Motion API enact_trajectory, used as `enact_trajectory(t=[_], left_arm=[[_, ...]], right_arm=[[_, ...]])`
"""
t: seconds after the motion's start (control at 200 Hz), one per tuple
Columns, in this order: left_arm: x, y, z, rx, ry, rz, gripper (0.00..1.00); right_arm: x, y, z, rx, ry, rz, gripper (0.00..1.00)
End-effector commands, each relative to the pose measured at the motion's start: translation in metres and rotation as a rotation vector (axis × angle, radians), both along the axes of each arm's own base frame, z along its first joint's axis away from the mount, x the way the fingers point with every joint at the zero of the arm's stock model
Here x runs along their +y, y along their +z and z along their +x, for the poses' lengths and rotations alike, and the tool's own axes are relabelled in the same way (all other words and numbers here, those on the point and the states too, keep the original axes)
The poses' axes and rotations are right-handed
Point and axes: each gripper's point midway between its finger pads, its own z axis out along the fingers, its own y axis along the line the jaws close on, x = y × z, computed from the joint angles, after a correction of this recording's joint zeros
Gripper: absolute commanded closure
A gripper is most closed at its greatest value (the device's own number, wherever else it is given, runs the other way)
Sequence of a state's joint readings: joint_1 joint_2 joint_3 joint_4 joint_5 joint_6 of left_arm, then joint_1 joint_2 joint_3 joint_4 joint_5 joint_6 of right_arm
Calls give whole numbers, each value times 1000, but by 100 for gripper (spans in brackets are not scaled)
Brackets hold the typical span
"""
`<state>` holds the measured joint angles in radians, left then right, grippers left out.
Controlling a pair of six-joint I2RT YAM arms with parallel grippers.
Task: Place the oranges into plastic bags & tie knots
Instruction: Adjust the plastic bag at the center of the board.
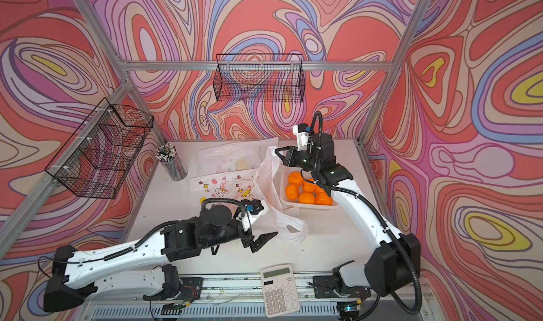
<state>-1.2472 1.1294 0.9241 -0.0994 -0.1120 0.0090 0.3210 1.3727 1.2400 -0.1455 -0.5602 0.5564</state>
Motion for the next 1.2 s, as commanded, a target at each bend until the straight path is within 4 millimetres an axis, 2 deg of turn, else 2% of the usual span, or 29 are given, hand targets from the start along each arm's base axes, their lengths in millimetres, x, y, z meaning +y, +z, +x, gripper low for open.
enact_trajectory(t=[0.0,0.275,0.446,0.556,0.701,0.781,0.901,0.947,1.047,1.122,1.192], left_arm=[[-6,13,20,-193,108,96,0],[-50,4,24,-343,59,239,0],[-74,-15,16,-341,-41,297,0],[-87,-22,16,-341,-73,324,6],[-104,-26,19,-364,-94,341,23],[-110,-24,21,-375,-87,328,39],[-112,-13,20,-386,-82,280,70],[-109,-7,22,-395,-66,258,81],[-93,5,26,-397,-31,209,98],[-73,17,33,-370,2,157,100],[-45,38,41,-331,33,69,100]], right_arm=[[3,-4,1,2,18,16,100],[4,-7,-3,4,33,16,100],[4,-8,-4,8,37,15,100],[4,-7,-5,7,41,17,100],[4,-10,-6,15,40,19,100],[4,-10,-6,17,43,27,100],[6,-3,-10,4,60,51,100],[7,0,-12,0,67,66,100],[8,13,-16,-21,78,91,100],[8,22,-20,-34,89,114,100],[10,33,-23,-46,104,148,100]])
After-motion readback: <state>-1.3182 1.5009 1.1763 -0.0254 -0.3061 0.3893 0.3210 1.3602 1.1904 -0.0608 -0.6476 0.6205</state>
